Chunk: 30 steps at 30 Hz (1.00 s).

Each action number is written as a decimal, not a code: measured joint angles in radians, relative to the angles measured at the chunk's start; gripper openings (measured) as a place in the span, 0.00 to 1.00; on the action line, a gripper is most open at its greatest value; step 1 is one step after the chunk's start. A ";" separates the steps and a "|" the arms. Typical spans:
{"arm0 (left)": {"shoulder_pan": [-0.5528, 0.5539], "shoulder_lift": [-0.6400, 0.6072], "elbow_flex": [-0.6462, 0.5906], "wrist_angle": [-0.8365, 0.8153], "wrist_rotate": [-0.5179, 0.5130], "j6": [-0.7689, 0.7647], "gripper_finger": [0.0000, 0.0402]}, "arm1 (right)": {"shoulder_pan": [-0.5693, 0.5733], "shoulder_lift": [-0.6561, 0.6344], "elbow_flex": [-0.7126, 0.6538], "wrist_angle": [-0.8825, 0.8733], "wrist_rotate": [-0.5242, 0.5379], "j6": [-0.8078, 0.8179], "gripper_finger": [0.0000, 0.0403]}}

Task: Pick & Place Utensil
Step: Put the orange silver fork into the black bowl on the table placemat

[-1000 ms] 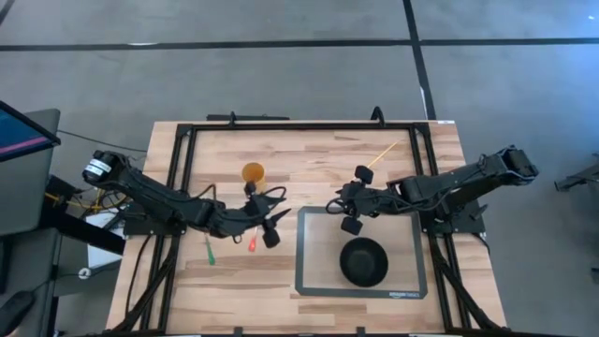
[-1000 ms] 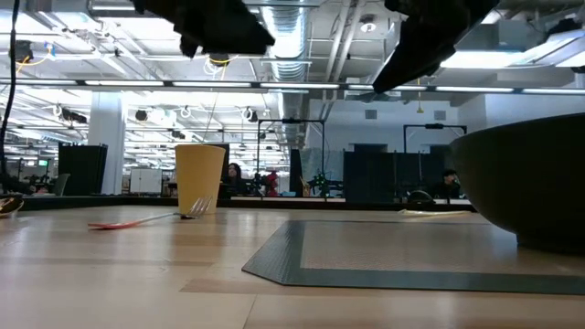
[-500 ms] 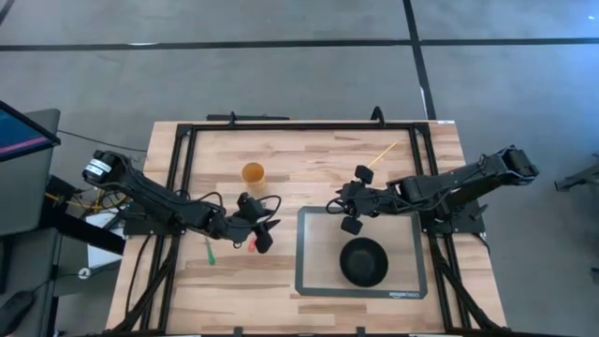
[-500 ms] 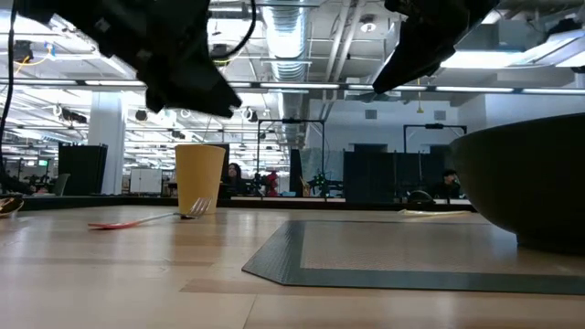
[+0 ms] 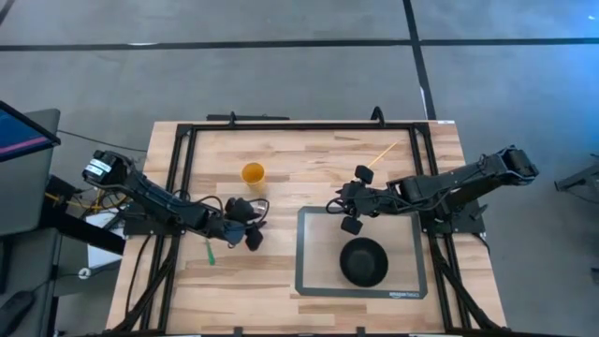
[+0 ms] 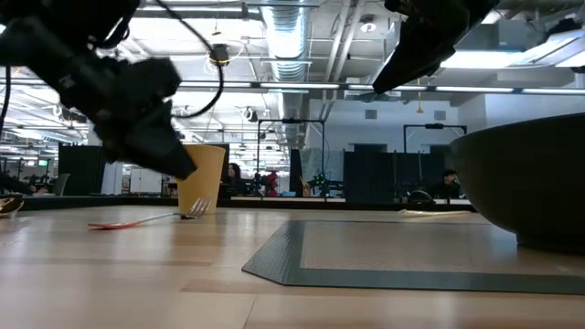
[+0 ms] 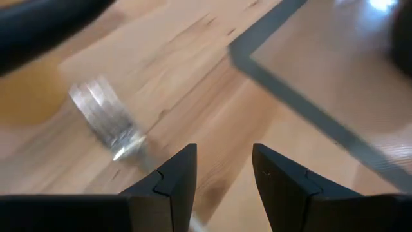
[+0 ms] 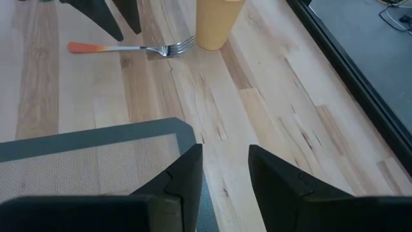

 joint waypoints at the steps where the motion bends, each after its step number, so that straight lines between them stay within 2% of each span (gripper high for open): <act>1: 0.002 0.000 -0.012 0.000 0.000 -0.025 0.38 | 0.000 0.000 0.000 0.000 0.000 0.000 0.30; 9: 0.013 0.000 -0.072 0.001 0.000 -0.139 0.38 | 0.000 0.000 0.000 0.000 0.000 0.000 0.30; 25: 0.013 0.000 -0.072 0.009 0.000 -0.142 0.38 | 0.000 0.000 0.000 0.000 0.000 0.000 0.30; 30: 0.013 0.051 -0.071 0.013 0.002 -0.142 0.38 | 0.000 0.000 0.000 0.000 0.000 0.000 0.30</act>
